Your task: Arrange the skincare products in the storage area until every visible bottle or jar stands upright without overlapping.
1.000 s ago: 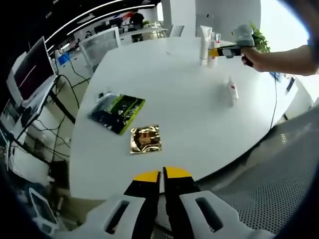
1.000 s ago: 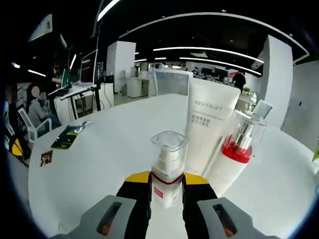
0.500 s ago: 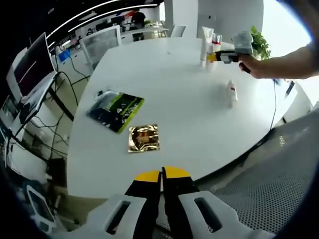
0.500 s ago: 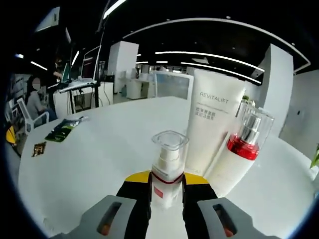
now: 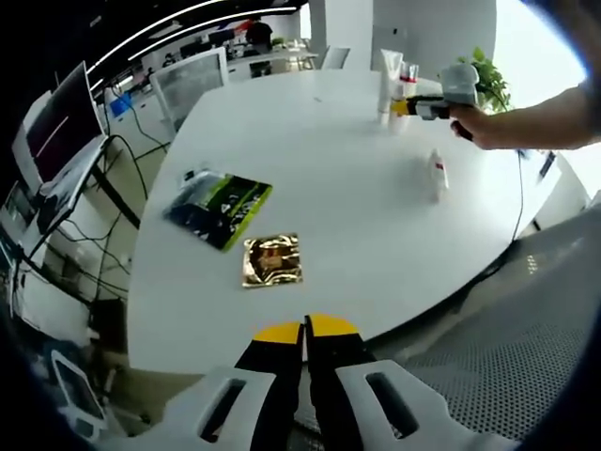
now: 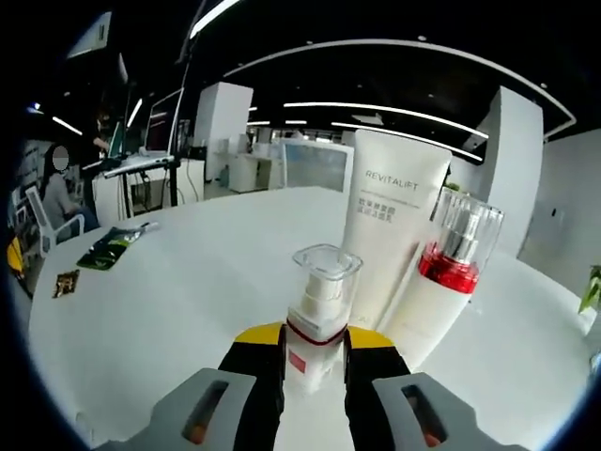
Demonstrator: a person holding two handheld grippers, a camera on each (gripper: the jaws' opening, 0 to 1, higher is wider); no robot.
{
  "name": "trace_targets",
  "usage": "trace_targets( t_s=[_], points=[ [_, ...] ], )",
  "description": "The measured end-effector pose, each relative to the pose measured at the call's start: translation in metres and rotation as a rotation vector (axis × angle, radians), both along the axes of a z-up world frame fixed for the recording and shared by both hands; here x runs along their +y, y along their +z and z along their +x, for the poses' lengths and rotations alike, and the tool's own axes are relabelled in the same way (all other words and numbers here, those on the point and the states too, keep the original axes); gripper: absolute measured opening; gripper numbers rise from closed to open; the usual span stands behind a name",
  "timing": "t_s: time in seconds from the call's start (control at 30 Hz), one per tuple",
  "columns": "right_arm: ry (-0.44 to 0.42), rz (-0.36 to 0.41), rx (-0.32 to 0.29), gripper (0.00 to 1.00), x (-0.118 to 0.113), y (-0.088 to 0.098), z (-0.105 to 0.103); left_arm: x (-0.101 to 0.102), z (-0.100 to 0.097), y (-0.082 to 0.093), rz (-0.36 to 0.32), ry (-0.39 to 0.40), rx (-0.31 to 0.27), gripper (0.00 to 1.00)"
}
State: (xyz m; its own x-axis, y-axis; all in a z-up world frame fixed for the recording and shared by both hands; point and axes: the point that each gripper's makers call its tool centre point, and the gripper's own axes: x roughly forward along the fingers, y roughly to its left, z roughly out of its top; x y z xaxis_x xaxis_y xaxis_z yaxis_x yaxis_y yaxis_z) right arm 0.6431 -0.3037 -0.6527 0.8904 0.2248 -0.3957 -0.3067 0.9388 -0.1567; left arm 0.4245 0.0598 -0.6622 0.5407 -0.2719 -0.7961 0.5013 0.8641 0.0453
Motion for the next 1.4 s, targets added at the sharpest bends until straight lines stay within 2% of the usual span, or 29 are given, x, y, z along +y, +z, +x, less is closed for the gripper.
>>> trace_targets(
  t_s=[0.63, 0.77, 0.8, 0.83, 1.03, 1.4],
  points=[
    [-0.021, 0.013, -0.001, 0.17, -0.006, -0.001, 0.011, 0.002, 0.0, 0.0, 0.004, 0.005, -0.001, 0.0],
    [-0.032, 0.014, 0.02, 0.17, -0.007, -0.001, 0.011, 0.002, 0.0, 0.001, 0.005, 0.003, -0.002, 0.0],
    [-0.049, 0.036, 0.065, 0.17, -0.007, -0.005, 0.008, 0.002, -0.001, 0.001, 0.006, 0.003, -0.001, 0.0],
    [-0.052, 0.044, 0.084, 0.17, -0.007, -0.007, 0.007, 0.002, 0.0, 0.001, 0.005, 0.003, -0.002, 0.0],
    [-0.052, 0.037, 0.069, 0.23, -0.008, -0.003, 0.007, 0.001, -0.001, 0.001, 0.004, 0.002, -0.004, 0.0],
    [-0.05, 0.034, 0.093, 0.2, -0.01, -0.006, -0.003, 0.001, -0.001, 0.001, 0.007, -0.002, -0.003, 0.0]
  ],
)
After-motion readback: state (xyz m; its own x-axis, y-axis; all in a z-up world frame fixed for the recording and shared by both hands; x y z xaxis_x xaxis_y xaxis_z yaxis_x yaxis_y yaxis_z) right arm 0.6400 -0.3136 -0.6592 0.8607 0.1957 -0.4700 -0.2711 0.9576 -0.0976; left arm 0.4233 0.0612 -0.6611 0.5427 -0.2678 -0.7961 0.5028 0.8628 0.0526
